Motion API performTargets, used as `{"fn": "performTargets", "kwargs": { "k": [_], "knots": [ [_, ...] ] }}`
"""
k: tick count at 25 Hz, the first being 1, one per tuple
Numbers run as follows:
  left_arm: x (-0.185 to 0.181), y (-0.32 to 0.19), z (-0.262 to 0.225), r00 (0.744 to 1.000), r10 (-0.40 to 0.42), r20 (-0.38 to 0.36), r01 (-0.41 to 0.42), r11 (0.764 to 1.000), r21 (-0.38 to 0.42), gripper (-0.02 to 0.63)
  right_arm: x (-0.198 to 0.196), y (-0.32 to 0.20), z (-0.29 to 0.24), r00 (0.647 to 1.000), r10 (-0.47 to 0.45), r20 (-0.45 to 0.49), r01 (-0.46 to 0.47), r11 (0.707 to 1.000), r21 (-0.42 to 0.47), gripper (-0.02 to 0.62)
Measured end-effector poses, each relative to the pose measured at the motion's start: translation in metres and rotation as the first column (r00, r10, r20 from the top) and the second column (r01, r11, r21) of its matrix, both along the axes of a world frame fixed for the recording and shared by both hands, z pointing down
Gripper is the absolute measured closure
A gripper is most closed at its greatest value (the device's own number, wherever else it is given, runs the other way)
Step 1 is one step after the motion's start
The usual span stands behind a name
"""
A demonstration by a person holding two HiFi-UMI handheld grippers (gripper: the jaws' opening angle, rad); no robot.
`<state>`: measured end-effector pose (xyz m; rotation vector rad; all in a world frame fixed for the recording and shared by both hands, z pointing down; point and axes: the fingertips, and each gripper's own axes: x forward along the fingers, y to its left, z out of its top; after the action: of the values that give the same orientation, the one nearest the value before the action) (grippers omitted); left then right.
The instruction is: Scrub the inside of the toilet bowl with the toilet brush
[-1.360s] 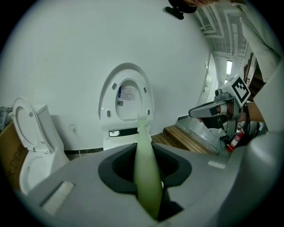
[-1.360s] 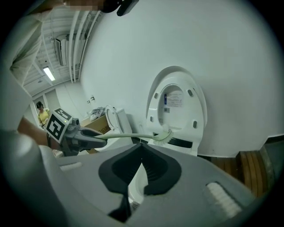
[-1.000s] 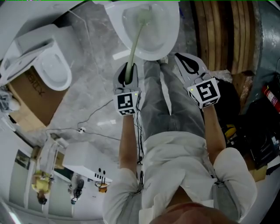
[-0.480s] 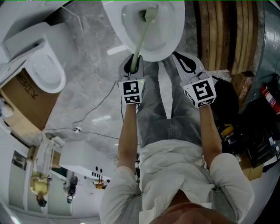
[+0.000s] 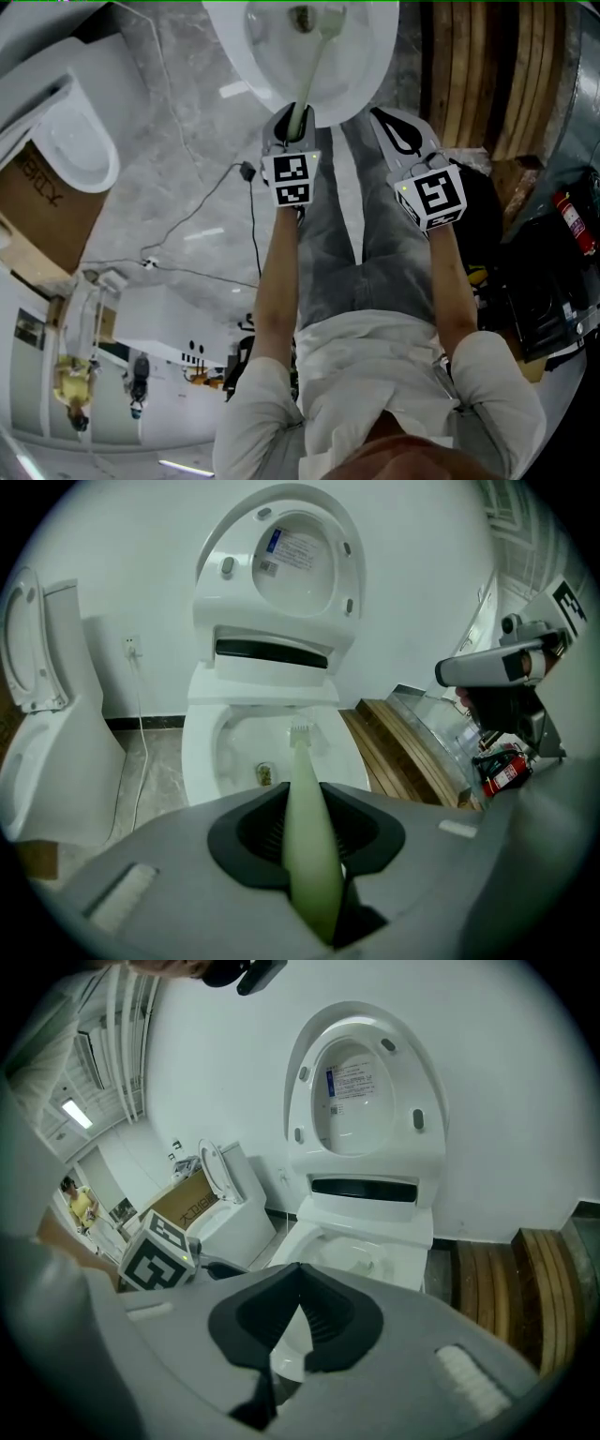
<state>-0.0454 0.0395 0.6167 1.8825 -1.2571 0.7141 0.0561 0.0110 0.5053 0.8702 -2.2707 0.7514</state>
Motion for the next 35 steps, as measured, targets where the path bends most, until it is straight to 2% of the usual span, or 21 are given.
{"fn": "performTargets", "kwargs": {
  "k": [8,19,29,35],
  "knots": [
    [0.023,0.005,0.029,0.999,-0.032,0.006,0.032,0.995,-0.094,0.494,0.013,-0.001,0.016,1.000,-0.031,0.003,0.031,0.999,-0.030,0.592],
    [0.041,0.017,0.033,1.000,0.028,0.014,-0.025,0.984,-0.175,0.494,0.016,0.000,0.017,0.999,-0.039,0.019,0.040,0.998,-0.043,0.592],
    [0.035,0.035,0.025,0.986,0.151,0.076,-0.131,0.968,-0.214,0.494,0.013,0.001,0.016,0.999,-0.023,0.030,0.025,0.999,-0.047,0.592],
    [0.024,0.054,0.021,0.964,0.242,0.112,-0.207,0.944,-0.256,0.494,0.007,0.003,0.015,0.999,-0.013,0.038,0.015,0.999,-0.050,0.592]
  ]
}}
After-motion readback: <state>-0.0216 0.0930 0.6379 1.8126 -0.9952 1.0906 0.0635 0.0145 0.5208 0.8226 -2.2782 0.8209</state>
